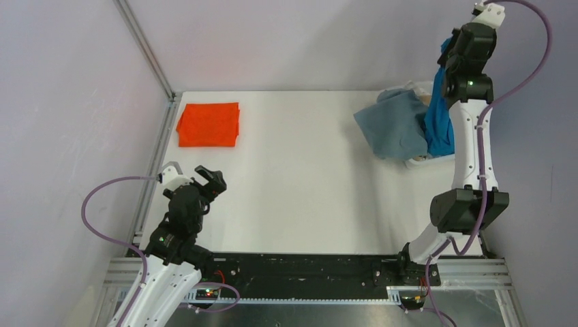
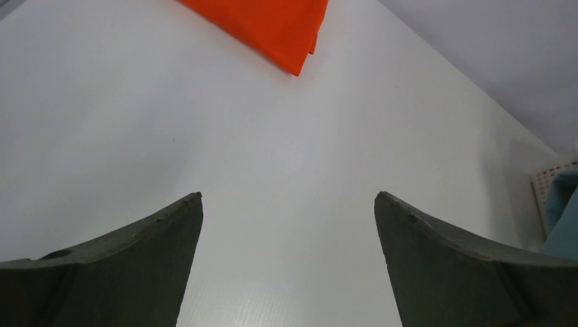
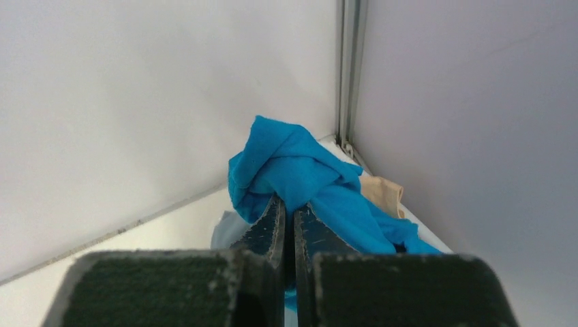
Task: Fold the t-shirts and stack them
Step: Grab crumpled tshirt from bin with the right arm, then move the tshirt to the center of the board
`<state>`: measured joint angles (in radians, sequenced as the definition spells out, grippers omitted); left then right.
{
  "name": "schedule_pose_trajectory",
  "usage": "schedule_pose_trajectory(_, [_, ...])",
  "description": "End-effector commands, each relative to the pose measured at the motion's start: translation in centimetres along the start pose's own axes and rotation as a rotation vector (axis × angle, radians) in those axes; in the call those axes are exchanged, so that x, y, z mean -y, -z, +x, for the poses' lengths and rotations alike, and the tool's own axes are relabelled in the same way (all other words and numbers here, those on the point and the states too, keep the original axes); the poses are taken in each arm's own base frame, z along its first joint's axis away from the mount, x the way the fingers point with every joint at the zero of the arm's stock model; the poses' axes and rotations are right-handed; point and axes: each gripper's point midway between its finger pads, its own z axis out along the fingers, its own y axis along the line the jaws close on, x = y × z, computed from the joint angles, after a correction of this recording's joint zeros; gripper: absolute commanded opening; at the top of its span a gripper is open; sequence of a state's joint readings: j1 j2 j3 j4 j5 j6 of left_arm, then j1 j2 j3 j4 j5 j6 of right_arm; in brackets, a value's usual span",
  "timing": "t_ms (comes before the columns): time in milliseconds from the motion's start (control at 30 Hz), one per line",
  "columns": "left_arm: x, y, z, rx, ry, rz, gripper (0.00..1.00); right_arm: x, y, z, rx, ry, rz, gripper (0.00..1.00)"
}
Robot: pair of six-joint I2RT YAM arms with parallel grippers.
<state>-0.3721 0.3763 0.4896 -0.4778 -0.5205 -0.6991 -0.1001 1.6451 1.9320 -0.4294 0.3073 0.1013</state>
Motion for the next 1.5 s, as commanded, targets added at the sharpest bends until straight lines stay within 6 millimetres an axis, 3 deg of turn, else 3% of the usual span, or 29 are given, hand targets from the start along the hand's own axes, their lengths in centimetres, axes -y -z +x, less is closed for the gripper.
schedule_pose_trajectory(0, [0.1,-0.1,-0.6,0.028,0.006,-0.003,1.00,-1.5,4.6,-11.9,0.292,-0.107,-0.089,0.00])
schedule_pose_trajectory(167, [0.1,-0.1,-0.5,0.021,0.002,-0.002,1.00,-3.5,13.1,-22.6,0.636,-0.123,-0.177,0.00])
schedule_pose_trajectory(200, [0.1,-0.1,-0.4,0.019,0.003,0.001,1.00,-4.4,15.8,-24.8,0.729,-0.146,-0.216,0.00])
schedule_pose_trajectory(233, [0.1,-0.1,-0.3,0.016,0.003,0.001,1.00,-4.8,17.0,-25.7,0.777,-0.124,-0.231,0.00])
schedule_pose_trajectory(267, [0.1,-0.1,-0.3,0.017,0.007,0.000,1.00,-5.1,19.9,-27.8,0.882,-0.167,-0.275,0.00])
schedule_pose_trajectory(333, [0.0,-0.2,-0.2,0.015,0.007,-0.001,1.00,-6.6,23.1,-29.0,0.969,-0.184,-0.400,0.00])
schedule_pose_trajectory(467, [0.2,-0.1,-0.3,0.013,0.008,0.008,1.00,-10.4,28.0,-29.5,1.001,-0.237,-0.678,0.00])
schedule_pose_trajectory(567, [0.4,0.0,-0.4,0.015,0.013,0.019,1.00,-15.4,30.4,-26.9,0.856,-0.287,-0.978,0.00])
schedule_pose_trajectory(733, [1.4,0.6,-0.9,0.013,0.040,0.065,1.00,-21.9,33.3,-22.6,0.667,-0.313,-1.220,0.00])
schedule_pose_trajectory(833, [1.9,1.1,-1.3,0.019,0.074,0.100,1.00,-24.9,34.7,-19.4,0.526,-0.322,-1.293,0.00])
schedule_pose_trajectory(867, [2.1,1.3,-1.2,0.014,0.081,0.114,1.00,-26.0,34.1,-17.2,0.443,-0.331,-1.297,0.00])
schedule_pose_trajectory(900, [2.4,1.6,-1.3,0.019,0.101,0.134,1.00,-26.1,34.4,-16.2,0.397,-0.341,-1.298,0.00])
schedule_pose_trajectory(933, [2.4,1.6,-1.2,0.017,0.106,0.139,1.00,-27.5,33.1,-12.3,0.282,-0.334,-1.289,0.00])
schedule_pose_trajectory(967, [2.5,1.9,-1.4,0.023,0.117,0.154,1.00,-26.6,33.4,-12.0,0.277,-0.361,-1.269,0.00])
schedule_pose_trajectory(1000, [2.5,2.0,-1.2,0.022,0.120,0.159,1.00,-27.5,31.0,-6.9,0.173,-0.347,-1.203,0.00])
schedule_pose_trajectory(1033, [2.6,2.2,-1.3,0.021,0.128,0.173,1.00,-26.4,31.1,-6.5,0.191,-0.370,-1.179,0.00])
schedule_pose_trajectory(1067, [2.6,2.2,-1.0,0.015,0.129,0.177,1.00,-26.2,27.8,-0.5,0.091,-0.352,-1.043,0.00])
schedule_pose_trajectory(1100, [2.8,2.3,-0.9,0.006,0.133,0.191,1.00,-25.2,26.2,4.6,0.016,-0.323,-0.963,0.00])
schedule_pose_trajectory(1133, [2.8,2.3,-0.5,-0.004,0.131,0.193,1.00,-23.7,24.2,6.8,-0.002,-0.331,-0.834,0.00])
schedule_pose_trajectory(1167, [3.0,2.4,-0.1,-0.024,0.131,0.206,1.00,-22.1,22.8,11.7,-0.080,-0.286,-0.735,0.00])
schedule_pose_trajectory(1200, [3.0,2.3,0.2,-0.038,0.129,0.210,1.00,-20.3,21.2,13.9,-0.106,-0.297,-0.606,0.00])
schedule_pose_trajectory(1233, [3.3,2.3,0.8,-0.065,0.128,0.219,1.00,-18.5,20.3,19.1,-0.190,-0.222,-0.523,0.00])
schedule_pose_trajectory(1300, [3.6,2.1,2.1,-0.122,0.118,0.232,1.00,-15.2,19.0,24.6,-0.269,-0.163,-0.369,0.00])
schedule_pose_trajectory(1367, [3.9,1.9,3.5,-0.189,0.098,0.238,1.00,-12.6,18.7,28.6,-0.340,-0.114,-0.269,0.05])
schedule_pose_trajectory(1467, [4.3,1.4,6.2,-0.314,0.050,0.243,1.00,-8.4,18.5,31.8,-0.373,-0.055,-0.096,0.12])
